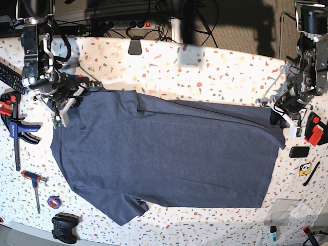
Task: Fold the T-shirt properly
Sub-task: 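Regrasp the shirt edge with both grippers and pull it taut, then pull the held edge with both grippers to smooth the shirt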
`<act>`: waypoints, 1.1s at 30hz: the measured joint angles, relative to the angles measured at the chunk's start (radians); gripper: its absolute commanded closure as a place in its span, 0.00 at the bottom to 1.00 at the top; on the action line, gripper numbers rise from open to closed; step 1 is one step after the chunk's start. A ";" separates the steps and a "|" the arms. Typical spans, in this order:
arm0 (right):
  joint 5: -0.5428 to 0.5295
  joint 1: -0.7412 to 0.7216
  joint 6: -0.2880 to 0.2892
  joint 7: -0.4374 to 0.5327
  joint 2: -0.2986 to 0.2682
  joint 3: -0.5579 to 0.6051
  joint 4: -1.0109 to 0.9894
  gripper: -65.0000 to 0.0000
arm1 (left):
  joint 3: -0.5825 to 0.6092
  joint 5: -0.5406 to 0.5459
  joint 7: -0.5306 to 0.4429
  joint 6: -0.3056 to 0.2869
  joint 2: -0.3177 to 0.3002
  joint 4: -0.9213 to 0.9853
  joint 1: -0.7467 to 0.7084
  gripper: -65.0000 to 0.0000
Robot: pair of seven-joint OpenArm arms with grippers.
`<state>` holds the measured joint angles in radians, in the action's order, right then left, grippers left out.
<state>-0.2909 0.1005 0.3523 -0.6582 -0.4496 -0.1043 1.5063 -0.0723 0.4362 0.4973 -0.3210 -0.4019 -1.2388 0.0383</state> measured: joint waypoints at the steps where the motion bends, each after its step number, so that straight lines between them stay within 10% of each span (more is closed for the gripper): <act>1: 0.000 -0.001 0.015 -0.002 -0.005 0.000 -0.004 1.00 | 0.000 0.002 0.005 0.000 0.000 0.000 0.000 1.00; 8: 0.034 0.042 0.093 0.061 -0.005 -0.001 0.019 1.00 | -0.006 0.014 -0.030 -0.019 -0.003 -0.010 -0.066 1.00; 33: 0.079 0.503 0.097 0.203 -0.012 -0.232 0.213 1.00 | -0.011 -0.027 -0.043 -0.072 -0.013 -0.359 -0.458 1.00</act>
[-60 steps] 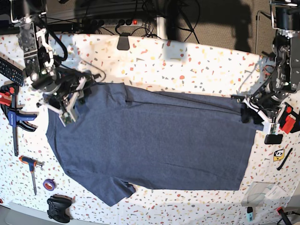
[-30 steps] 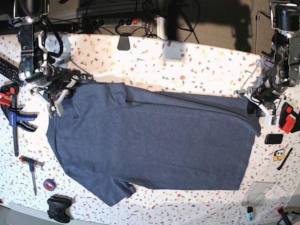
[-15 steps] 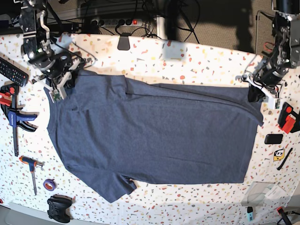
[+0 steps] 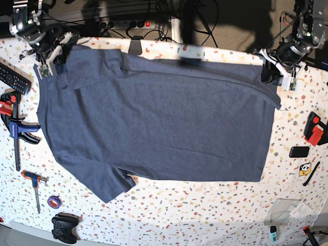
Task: Fold the T-shirt properly
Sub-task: 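Pull the held edge with both grippers to smooth the shirt, then release the edge and move the left gripper along the hem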
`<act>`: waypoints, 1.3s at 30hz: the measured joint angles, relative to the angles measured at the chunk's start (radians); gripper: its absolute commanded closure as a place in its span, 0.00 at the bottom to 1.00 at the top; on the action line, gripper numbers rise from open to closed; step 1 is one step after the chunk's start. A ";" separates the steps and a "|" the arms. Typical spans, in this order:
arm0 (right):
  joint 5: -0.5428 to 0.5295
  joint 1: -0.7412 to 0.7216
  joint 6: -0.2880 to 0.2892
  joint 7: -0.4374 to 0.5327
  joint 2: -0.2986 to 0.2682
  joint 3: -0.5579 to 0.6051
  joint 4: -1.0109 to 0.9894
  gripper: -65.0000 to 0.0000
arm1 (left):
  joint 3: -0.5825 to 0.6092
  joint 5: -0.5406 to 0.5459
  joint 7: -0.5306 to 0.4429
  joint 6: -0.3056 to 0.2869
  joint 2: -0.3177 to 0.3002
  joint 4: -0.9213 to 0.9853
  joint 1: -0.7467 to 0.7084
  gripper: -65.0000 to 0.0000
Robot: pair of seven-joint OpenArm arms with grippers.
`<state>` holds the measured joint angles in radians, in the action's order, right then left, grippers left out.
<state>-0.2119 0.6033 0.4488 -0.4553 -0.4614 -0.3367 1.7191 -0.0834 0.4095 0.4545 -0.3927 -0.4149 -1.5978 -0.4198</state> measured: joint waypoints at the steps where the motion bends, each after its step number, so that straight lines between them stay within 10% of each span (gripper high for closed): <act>1: 0.000 0.007 0.002 0.003 0.002 -0.008 0.001 1.00 | 0.000 -0.010 0.009 0.000 0.000 -0.013 -0.007 1.00; 23: 0.001 -0.053 -0.034 0.002 -0.004 -0.042 0.122 1.00 | -0.210 -0.050 0.079 0.000 0.008 -0.275 -0.037 1.00; 28: -0.022 -0.139 -0.039 -0.022 -0.004 -0.043 0.122 1.00 | -0.270 -0.050 0.046 0.002 0.006 -0.282 0.034 0.81; 34: -0.055 -0.226 -0.041 -0.148 -0.002 -0.043 0.122 0.74 | -0.269 -0.051 0.185 0.000 0.010 -0.282 0.102 0.72; 39: -0.056 -0.249 -0.041 -0.155 -0.002 -0.043 0.122 0.74 | -0.269 -0.050 0.065 0.000 0.010 -0.282 0.101 0.68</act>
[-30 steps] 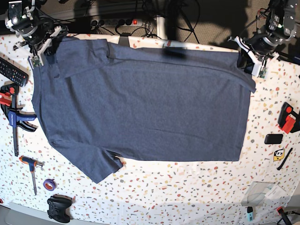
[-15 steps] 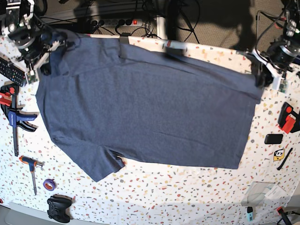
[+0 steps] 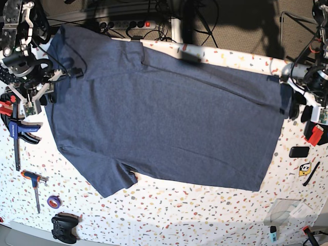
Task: Fold the T-shirt properly
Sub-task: 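Release the edge and move the left gripper along the hem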
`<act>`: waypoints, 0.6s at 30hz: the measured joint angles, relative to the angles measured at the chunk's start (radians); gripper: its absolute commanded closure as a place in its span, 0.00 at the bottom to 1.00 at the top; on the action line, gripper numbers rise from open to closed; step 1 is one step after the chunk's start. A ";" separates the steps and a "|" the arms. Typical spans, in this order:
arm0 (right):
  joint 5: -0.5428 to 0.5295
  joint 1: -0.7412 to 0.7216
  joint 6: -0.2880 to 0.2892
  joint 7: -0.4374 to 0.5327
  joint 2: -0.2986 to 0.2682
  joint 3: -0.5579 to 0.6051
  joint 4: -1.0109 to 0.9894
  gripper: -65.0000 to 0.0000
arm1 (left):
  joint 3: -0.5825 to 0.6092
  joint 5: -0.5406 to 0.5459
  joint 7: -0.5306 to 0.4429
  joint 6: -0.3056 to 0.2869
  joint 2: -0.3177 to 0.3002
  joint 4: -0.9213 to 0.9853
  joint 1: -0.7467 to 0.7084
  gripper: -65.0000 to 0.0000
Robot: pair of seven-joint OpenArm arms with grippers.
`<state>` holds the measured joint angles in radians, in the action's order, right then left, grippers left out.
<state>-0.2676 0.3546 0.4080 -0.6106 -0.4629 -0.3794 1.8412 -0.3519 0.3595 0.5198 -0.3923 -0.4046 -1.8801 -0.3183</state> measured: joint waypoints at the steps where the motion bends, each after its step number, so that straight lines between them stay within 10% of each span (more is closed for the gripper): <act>1: 0.000 0.000 0.000 0.002 0.000 0.000 0.000 0.74 | 0.000 0.001 -0.031 0.000 0.000 0.000 0.000 0.68; 11: -0.060 -0.002 0.000 -0.048 0.001 0.001 0.000 0.74 | 0.021 0.146 0.031 -0.126 0.002 0.396 0.335 0.68; 18: -0.105 -0.003 0.000 -0.089 0.002 0.001 0.000 0.74 | 0.241 0.075 0.027 -0.134 0.002 0.798 0.661 0.68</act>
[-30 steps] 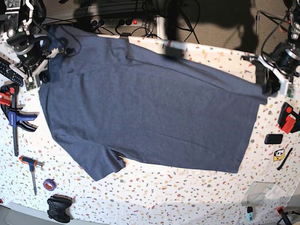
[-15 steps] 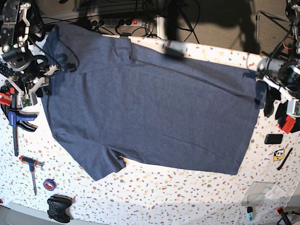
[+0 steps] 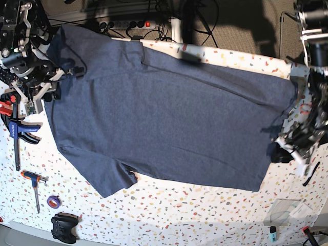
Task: Fold the T-shirt properly
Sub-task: 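Release the edge and move the left gripper along the hem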
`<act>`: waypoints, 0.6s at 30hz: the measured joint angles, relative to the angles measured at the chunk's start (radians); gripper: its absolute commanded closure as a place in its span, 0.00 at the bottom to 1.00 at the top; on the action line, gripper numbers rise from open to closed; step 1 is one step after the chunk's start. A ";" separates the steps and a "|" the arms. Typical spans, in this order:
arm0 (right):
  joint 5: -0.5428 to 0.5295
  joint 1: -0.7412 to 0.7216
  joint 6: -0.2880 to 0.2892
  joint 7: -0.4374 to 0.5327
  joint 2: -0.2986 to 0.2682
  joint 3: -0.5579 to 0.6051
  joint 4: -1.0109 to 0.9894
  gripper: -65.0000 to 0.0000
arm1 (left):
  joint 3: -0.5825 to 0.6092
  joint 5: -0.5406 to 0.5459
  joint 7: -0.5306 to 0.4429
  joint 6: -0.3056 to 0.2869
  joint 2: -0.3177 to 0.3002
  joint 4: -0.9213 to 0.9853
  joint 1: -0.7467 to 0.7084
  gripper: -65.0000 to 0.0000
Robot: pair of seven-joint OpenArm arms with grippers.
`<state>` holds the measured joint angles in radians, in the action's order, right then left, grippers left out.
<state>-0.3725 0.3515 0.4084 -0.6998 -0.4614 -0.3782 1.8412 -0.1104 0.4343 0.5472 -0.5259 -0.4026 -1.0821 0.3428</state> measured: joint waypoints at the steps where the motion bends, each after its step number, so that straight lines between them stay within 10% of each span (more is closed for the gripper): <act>1: 0.000 0.000 0.000 -0.009 -0.001 0.000 0.000 0.74 | 0.039 -0.007 -0.008 -0.001 0.000 0.074 0.053 0.68; 10: 0.000 0.000 0.000 -0.038 -0.002 0.000 0.000 0.74 | 0.213 -0.037 -0.249 0.006 0.004 0.728 0.445 0.68; 18: 0.000 0.000 0.000 -0.044 0.004 0.000 0.000 0.74 | 0.223 -0.281 -0.414 0.039 0.087 0.975 0.549 0.68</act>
<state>-0.3729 0.3519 0.4084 -0.7437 -0.4576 -0.3782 1.8412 0.1123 0.1535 0.1329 -0.4866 -0.3153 -0.1074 0.8917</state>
